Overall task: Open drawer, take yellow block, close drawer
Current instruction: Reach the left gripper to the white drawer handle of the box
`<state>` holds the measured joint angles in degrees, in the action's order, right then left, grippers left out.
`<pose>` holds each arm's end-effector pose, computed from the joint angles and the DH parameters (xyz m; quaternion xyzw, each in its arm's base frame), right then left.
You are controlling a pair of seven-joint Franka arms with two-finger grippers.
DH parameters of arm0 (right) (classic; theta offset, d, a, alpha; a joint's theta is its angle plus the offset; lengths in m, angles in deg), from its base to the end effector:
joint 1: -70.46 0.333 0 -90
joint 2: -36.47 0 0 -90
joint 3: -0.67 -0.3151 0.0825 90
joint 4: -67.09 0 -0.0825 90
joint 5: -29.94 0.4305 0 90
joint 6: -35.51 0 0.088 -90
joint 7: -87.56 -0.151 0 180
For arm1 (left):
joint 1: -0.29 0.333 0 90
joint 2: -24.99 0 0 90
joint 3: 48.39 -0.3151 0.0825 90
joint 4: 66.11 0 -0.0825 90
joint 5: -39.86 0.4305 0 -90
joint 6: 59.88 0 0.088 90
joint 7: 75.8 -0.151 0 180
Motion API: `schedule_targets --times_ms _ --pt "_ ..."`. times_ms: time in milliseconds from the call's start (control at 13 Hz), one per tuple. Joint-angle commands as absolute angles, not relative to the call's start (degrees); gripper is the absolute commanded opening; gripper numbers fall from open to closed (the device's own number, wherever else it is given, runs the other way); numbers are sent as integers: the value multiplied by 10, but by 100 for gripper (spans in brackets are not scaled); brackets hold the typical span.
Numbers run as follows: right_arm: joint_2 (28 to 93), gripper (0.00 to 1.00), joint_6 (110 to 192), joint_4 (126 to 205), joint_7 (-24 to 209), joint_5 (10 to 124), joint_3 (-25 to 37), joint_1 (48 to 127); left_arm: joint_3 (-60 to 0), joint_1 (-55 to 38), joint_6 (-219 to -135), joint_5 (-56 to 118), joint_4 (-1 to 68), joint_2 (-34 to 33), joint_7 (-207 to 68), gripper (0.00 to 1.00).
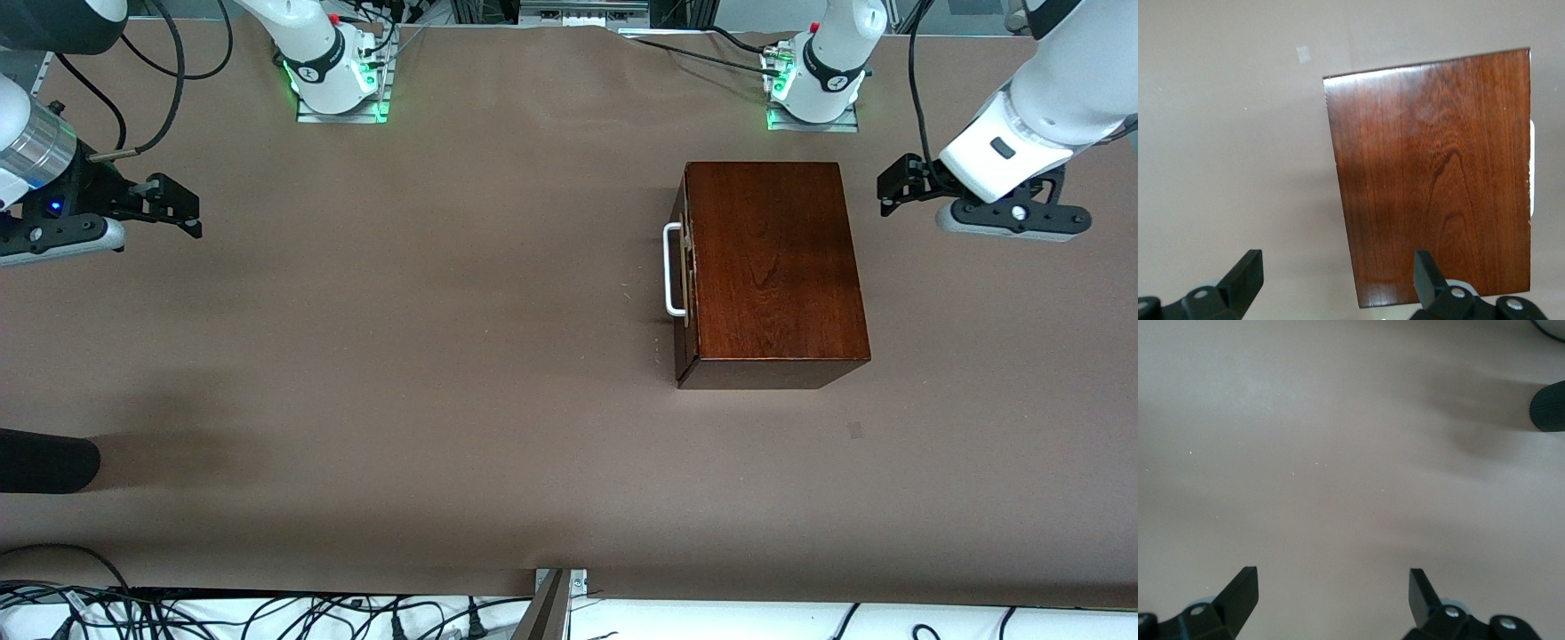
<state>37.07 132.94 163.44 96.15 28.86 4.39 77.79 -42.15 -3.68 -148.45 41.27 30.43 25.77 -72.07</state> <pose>0.6113 0.0361 0.5268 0.9942 0.1074 0.0038 0.0099 0.5746 -0.1000 0.5272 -0.9963 0.0568 0.0607 0.0206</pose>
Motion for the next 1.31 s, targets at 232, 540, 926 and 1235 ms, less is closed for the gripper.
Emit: schedule_targets --times_ms 232,540,926,1235 --pt "374 100 1323 1623 959 298 41 772 -363 -62 -1460 420 253 211 -649 100" --pt "374 100 1323 1623 959 298 41 772 -267 -100 -1483 427 191 108 -456 100" --pt "374 100 1323 1623 959 298 41 772 -268 -231 -1548 539 177 5 -264 100" --pt "374 100 1323 1623 959 298 41 772 -269 -268 -1548 619 184 -44 -231 100"
